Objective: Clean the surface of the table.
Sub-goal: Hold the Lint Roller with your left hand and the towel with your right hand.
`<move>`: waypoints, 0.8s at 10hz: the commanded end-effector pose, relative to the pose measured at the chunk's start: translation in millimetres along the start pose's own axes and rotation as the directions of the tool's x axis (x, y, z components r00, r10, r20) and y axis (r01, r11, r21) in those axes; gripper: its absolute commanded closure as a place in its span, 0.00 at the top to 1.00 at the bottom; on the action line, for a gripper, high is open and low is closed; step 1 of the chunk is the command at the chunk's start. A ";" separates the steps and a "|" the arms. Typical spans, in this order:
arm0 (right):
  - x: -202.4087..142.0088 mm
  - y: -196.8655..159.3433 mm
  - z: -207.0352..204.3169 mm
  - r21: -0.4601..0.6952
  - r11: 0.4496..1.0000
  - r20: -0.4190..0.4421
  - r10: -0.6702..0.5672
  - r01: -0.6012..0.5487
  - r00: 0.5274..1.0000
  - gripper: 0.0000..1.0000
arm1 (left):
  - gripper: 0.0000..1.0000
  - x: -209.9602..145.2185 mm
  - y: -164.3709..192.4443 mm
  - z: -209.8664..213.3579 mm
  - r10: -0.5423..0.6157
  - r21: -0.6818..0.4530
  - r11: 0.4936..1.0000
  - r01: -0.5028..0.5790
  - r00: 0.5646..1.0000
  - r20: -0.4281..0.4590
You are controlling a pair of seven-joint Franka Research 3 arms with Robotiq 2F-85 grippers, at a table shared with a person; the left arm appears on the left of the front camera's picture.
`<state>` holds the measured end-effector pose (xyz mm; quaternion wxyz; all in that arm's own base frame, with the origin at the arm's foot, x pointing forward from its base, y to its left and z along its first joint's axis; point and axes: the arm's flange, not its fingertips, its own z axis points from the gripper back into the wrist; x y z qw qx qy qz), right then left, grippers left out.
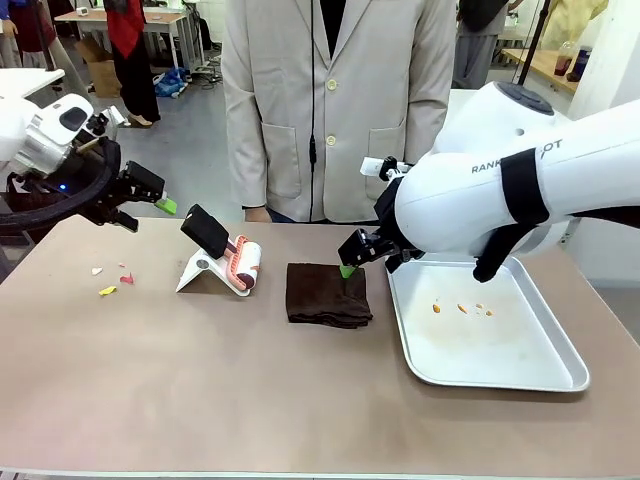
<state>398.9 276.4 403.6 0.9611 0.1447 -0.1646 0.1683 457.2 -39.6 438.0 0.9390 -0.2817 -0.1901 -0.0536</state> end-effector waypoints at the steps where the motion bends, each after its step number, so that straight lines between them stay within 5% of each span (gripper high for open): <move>1: 18.3 6.7 -14.0 -0.038 0.999 -0.020 -0.024 0.023 1.000 1.00 | 1.00 13.6 -10.2 -16.6 0.041 -0.104 0.994 -0.045 0.998 -0.042; 8: 58.5 -2.5 -77.3 -0.004 0.995 -0.199 -0.096 0.097 0.975 1.00 | 1.00 38.1 -20.1 -63.6 0.087 -0.075 0.992 -0.101 0.982 -0.166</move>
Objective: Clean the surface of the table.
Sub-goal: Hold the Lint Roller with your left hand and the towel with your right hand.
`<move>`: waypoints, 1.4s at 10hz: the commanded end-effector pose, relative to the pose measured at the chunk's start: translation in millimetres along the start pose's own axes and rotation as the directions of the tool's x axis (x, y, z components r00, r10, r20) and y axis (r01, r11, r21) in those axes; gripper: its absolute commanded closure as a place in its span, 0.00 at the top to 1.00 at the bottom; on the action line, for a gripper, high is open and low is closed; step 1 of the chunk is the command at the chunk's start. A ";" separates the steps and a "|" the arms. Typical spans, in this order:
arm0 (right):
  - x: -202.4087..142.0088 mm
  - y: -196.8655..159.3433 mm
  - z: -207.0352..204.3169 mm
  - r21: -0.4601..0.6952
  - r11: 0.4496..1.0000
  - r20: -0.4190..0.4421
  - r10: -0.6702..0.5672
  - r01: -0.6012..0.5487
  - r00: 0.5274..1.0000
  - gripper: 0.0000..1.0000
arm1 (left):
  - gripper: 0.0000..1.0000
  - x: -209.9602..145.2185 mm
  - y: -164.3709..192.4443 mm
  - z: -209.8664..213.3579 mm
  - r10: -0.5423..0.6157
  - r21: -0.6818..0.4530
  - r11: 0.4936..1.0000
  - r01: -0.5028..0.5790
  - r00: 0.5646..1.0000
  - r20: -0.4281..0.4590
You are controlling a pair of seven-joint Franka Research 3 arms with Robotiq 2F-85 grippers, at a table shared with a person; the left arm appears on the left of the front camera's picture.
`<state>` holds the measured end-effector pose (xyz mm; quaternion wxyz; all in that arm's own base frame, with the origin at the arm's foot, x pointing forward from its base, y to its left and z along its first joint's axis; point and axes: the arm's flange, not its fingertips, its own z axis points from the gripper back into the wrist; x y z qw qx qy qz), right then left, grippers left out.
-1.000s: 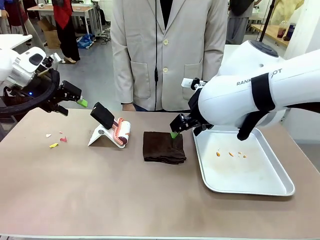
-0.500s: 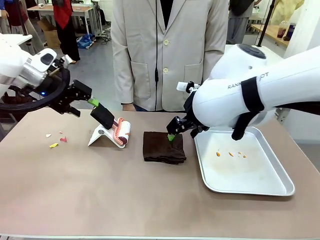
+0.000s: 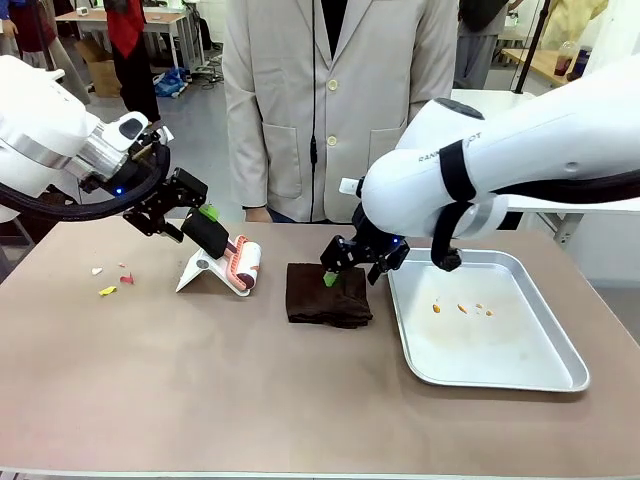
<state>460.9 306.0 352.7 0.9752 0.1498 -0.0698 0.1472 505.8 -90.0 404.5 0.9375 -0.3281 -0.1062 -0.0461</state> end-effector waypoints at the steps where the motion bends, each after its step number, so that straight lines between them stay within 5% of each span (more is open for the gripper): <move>1: 20.1 3.9 -15.3 -0.051 0.997 -0.045 -0.056 0.054 0.997 1.00 | 1.00 6.7 -7.9 3.9 0.020 0.006 1.000 -0.019 1.000 -0.017; 5: 28.5 -1.1 -45.4 -0.178 0.953 -0.035 -0.255 0.245 0.966 1.00 | 1.00 8.8 -13.1 -4.3 0.029 0.017 0.999 -0.029 0.999 -0.027; 14: 35.9 4.4 -60.2 -0.222 0.916 -0.036 -0.351 0.335 0.936 1.00 | 1.00 11.6 -4.2 -5.9 0.060 0.054 0.997 -0.059 0.998 -0.021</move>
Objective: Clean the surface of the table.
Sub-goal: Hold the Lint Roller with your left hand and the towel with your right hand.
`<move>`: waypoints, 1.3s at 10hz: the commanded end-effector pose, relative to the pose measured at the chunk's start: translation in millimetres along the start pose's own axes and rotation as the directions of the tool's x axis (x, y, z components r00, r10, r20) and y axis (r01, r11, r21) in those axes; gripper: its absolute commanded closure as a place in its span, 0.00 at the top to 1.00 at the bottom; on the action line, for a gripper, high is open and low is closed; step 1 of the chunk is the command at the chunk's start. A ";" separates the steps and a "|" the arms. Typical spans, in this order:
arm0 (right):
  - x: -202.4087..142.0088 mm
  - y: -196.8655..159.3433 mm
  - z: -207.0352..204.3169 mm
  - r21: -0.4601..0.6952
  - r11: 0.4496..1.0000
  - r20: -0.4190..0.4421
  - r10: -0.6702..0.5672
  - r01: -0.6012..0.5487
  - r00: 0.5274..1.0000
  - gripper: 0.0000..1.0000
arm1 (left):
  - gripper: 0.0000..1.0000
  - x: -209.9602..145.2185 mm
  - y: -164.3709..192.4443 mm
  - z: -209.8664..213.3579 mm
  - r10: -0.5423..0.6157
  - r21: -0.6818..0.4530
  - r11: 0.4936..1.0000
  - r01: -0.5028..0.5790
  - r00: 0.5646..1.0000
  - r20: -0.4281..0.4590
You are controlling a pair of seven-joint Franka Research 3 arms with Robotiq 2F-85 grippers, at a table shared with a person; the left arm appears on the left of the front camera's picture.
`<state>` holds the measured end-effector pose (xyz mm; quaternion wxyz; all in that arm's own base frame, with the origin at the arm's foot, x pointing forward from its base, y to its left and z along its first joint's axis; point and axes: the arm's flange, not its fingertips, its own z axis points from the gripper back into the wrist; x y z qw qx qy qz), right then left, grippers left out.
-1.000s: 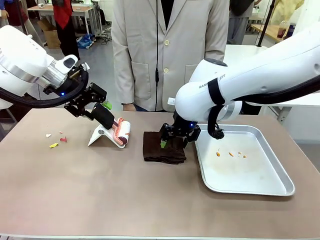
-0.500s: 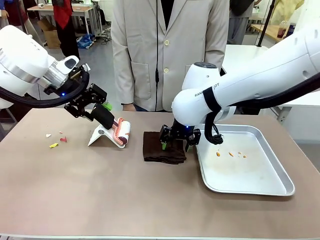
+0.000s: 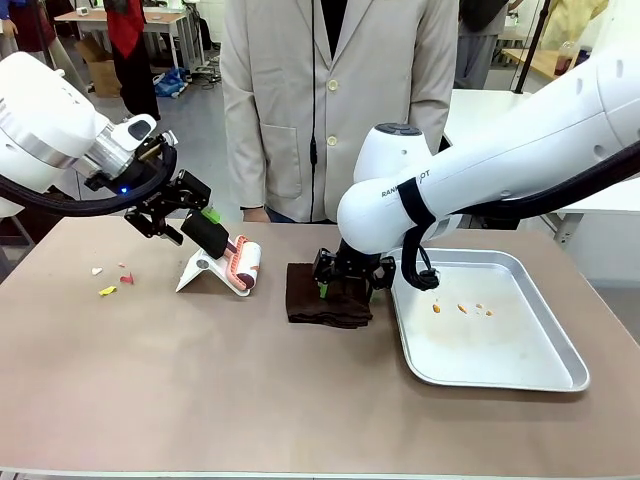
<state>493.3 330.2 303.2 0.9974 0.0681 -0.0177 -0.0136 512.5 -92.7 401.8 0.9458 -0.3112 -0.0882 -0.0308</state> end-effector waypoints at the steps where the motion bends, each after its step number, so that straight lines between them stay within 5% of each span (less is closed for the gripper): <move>1: 5.9 8.4 -1.4 -0.042 0.999 0.008 -0.034 0.034 0.999 1.00 | 1.00 6.0 -5.6 -0.7 0.024 0.008 1.000 -0.024 1.000 0.009; 7: 7.3 9.5 -2.0 -0.037 0.998 -0.004 -0.041 0.040 0.999 1.00 | 1.00 15.1 -4.1 -9.1 0.051 0.020 0.998 -0.051 0.998 0.025; 8: 7.7 9.4 -2.1 -0.037 0.999 -0.003 -0.039 0.038 0.999 0.88 | 0.57 16.8 -4.3 -10.3 0.059 0.018 0.998 -0.060 0.998 0.028; 9: 8.0 9.7 -2.6 -0.040 0.999 -0.013 -0.025 0.025 1.000 0.40 | 0.41 16.6 -4.5 -10.2 0.060 0.017 0.998 -0.060 0.998 0.032; 10: 8.4 9.9 -3.8 -0.039 0.999 -0.021 -0.019 0.018 1.000 0.28 | 0.00 16.8 -4.4 -11.2 0.064 0.031 0.997 -0.065 0.997 0.047; 11: 8.3 10.1 -3.9 -0.037 0.999 -0.024 -0.015 0.014 1.000 0.00 | 0.00 16.9 -5.6 -12.2 0.060 0.036 0.997 -0.062 0.997 0.043; 12: 8.1 10.0 -3.8 -0.034 0.999 -0.024 -0.013 0.012 1.000 0.00 | 0.00 16.8 -5.7 -12.2 0.059 0.042 0.997 -0.061 0.997 0.048; 13: 8.1 9.8 -4.2 -0.033 0.999 -0.028 -0.011 0.010 1.000 0.00 | 0.14 16.5 -4.3 -11.3 0.059 0.046 0.997 -0.061 0.997 0.054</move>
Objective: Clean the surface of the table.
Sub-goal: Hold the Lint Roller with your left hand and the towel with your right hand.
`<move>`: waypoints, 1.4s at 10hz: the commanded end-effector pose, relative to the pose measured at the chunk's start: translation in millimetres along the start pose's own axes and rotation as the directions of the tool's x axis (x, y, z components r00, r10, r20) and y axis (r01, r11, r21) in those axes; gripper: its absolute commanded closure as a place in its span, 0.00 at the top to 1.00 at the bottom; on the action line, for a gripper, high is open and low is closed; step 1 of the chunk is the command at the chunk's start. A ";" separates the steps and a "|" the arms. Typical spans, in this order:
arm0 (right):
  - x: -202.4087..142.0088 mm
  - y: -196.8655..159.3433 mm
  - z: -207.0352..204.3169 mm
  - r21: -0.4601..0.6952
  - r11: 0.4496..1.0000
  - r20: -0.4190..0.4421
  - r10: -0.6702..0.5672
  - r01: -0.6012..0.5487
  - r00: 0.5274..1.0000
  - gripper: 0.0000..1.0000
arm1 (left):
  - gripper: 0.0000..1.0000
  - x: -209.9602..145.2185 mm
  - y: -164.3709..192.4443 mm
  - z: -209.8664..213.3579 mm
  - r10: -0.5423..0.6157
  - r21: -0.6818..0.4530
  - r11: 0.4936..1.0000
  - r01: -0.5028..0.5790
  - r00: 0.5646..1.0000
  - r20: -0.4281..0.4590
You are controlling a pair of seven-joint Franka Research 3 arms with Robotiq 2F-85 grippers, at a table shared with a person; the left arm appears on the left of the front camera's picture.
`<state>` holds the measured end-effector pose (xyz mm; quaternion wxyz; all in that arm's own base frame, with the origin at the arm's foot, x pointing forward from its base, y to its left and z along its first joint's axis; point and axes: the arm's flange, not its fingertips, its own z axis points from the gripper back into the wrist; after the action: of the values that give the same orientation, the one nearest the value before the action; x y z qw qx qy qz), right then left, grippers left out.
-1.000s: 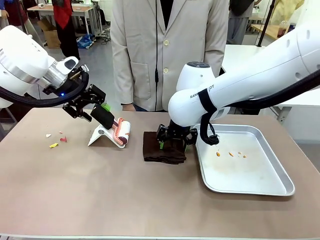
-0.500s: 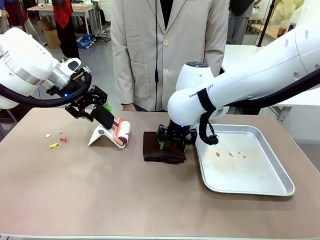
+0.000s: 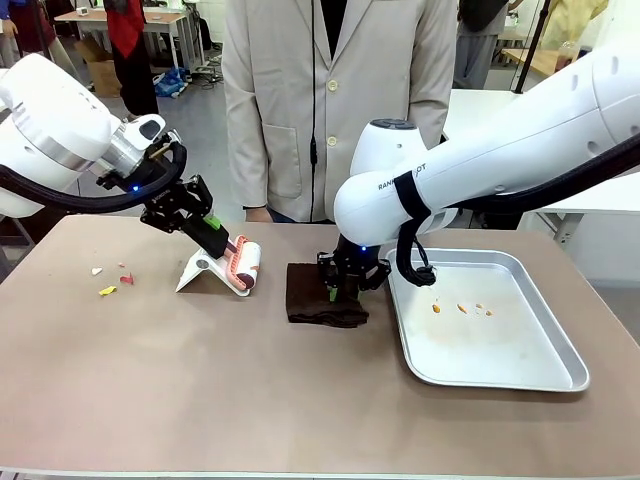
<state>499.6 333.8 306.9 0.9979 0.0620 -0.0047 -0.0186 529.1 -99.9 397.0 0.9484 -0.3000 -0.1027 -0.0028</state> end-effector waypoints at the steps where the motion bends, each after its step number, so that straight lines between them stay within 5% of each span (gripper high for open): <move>1: 2.0 5.7 -7.5 -0.018 1.000 -0.005 0.003 -0.003 1.000 0.04 | 0.05 0.8 -2.8 -0.1 0.018 0.024 1.000 -0.018 1.000 0.014; 9: -1.8 0.6 -5.7 0.036 0.999 0.008 0.021 -0.021 1.000 0.00 | 0.00 -0.8 -5.5 8.3 0.014 -0.033 0.999 -0.012 0.999 0.046; 11: -2.8 -16.5 2.3 0.175 0.983 0.019 0.044 -0.047 0.999 0.00 | 0.00 -3.0 -9.3 19.1 0.003 -0.139 0.990 0.004 0.999 0.051; 14: -3.9 -57.5 15.4 0.465 0.882 0.059 0.060 -0.081 0.996 0.00 | 0.00 -8.8 -4.0 40.5 0.009 -0.300 0.954 0.006 0.999 0.047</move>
<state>509.3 306.9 312.8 0.9736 0.2253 -0.0353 -0.0066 519.0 -95.1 433.4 0.9045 -0.4073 -0.1264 0.0024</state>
